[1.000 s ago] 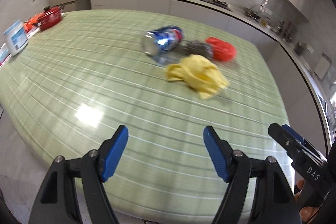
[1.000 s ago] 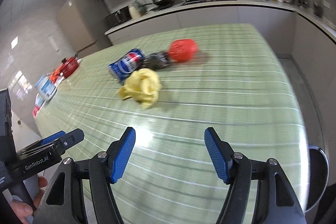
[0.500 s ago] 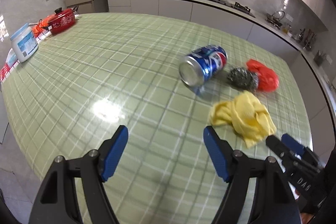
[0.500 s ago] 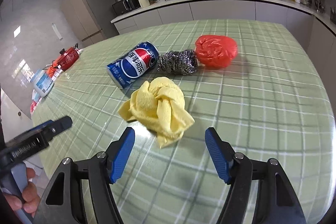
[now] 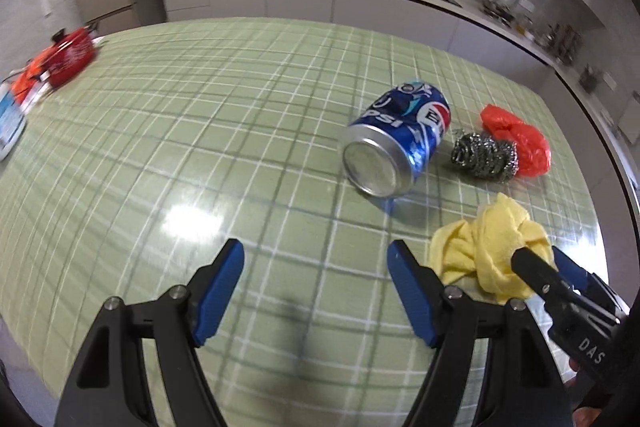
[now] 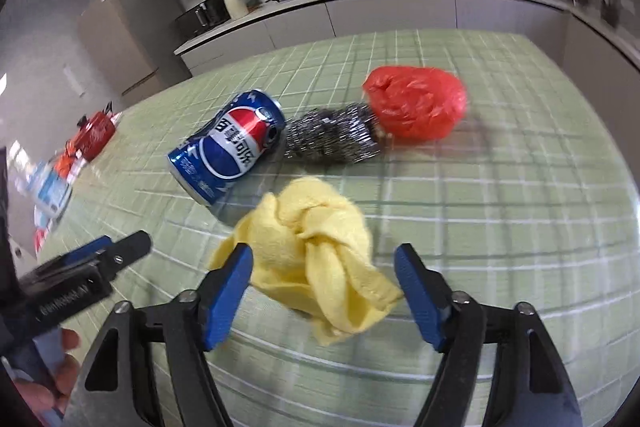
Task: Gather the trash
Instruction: 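Grasp the yellow cloth with the right tool while the left tool grasps the Pepsi can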
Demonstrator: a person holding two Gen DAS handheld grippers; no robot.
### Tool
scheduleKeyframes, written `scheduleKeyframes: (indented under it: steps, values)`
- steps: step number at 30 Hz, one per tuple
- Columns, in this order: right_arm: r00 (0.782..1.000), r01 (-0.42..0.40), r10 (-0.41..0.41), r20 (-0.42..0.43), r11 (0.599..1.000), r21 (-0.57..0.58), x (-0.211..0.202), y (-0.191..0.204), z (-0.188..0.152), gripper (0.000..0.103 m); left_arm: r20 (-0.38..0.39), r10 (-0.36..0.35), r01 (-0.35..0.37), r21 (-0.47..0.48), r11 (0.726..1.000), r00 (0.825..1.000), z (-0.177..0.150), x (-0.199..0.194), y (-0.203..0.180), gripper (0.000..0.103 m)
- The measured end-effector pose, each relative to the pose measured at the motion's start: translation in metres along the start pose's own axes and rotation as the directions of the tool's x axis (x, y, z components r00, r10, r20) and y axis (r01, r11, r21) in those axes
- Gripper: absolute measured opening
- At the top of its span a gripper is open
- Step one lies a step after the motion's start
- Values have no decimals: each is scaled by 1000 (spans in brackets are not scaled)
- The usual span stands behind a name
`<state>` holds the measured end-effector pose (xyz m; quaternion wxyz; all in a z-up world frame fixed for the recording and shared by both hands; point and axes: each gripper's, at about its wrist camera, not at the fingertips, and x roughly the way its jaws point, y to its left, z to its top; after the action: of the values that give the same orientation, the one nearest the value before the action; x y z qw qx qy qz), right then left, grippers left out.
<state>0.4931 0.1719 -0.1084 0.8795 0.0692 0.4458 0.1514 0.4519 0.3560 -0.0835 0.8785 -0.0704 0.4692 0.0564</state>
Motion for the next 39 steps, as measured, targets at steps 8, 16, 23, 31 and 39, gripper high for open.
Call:
scheduleKeyframes:
  steps: [8, 16, 23, 31, 39]
  values:
    - [997, 72, -71, -22, 997, 38, 25, 21, -9, 48, 5, -77, 76, 83, 994, 997, 19, 8, 16, 75]
    - [991, 119, -123, 52, 990, 73, 1, 21, -6, 31, 14, -153, 150, 102, 983, 988, 35, 14, 15, 75]
    - [979, 165, -176, 103, 980, 109, -20, 8, -1, 31, 55, -91, 90, 24, 996, 994, 50, 25, 28, 75]
    - [972, 189, -204, 116, 974, 128, -28, 1, 1, 31, 28, -23, 23, 3, 1000, 999, 56, 52, 31, 75]
    - [966, 210, -229, 123, 967, 146, -34, -10, 2, 31, 18, -83, 82, 74, 994, 996, 48, 46, 13, 75]
